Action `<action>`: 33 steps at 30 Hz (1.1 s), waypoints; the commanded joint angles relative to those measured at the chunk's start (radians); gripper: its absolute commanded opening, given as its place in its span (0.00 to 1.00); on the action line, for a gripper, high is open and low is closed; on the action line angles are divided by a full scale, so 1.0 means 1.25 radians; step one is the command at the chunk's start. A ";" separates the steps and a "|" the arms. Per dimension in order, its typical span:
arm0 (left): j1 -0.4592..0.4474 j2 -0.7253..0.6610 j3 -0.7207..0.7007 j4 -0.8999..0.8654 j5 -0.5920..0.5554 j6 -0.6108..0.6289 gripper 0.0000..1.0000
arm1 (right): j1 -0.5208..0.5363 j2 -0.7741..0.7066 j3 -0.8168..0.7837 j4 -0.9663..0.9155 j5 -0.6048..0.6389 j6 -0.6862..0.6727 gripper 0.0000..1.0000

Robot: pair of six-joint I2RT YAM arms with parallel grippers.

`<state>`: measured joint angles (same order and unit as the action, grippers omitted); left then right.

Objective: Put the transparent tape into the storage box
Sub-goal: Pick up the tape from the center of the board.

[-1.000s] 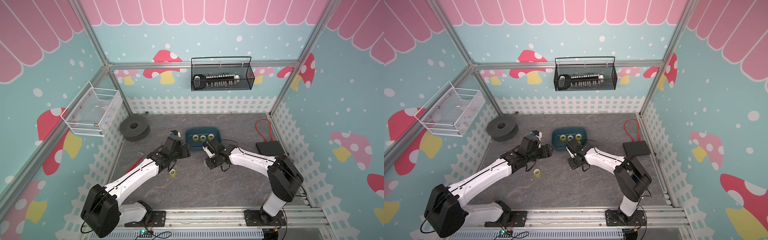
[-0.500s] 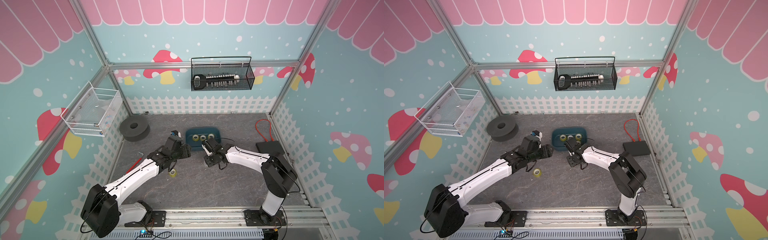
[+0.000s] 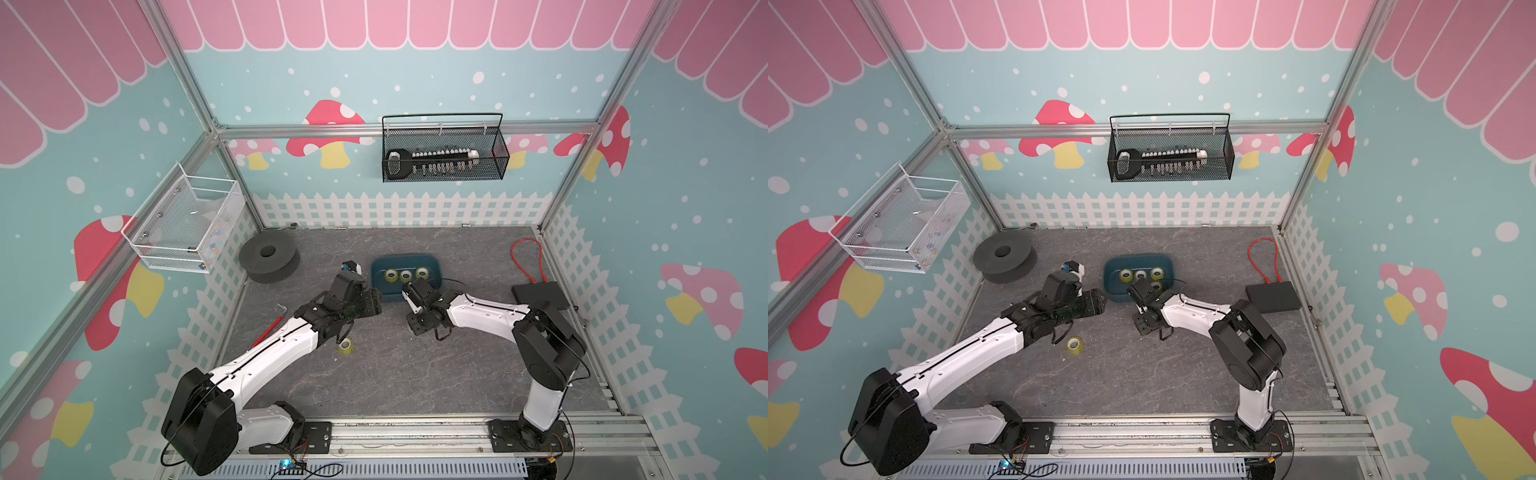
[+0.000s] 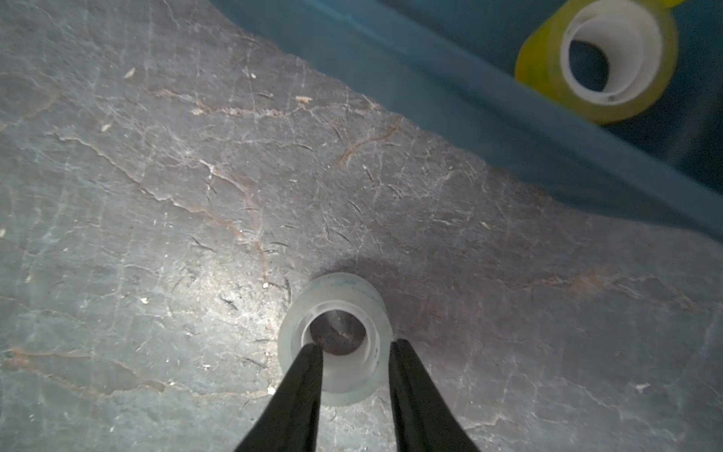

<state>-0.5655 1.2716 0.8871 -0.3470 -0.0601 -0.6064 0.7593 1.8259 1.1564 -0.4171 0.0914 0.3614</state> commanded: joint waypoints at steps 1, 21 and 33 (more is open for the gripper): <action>-0.004 0.004 0.012 -0.004 -0.011 -0.003 0.72 | -0.004 0.015 -0.020 0.011 0.008 0.009 0.34; -0.004 0.006 0.008 -0.002 -0.015 -0.013 0.71 | -0.004 0.046 -0.047 0.039 0.015 0.002 0.35; -0.005 0.015 0.018 0.000 -0.019 -0.011 0.71 | -0.005 0.046 -0.029 0.030 0.022 -0.001 0.27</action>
<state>-0.5655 1.2823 0.8871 -0.3466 -0.0647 -0.6178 0.7586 1.8523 1.1160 -0.3370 0.1108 0.3634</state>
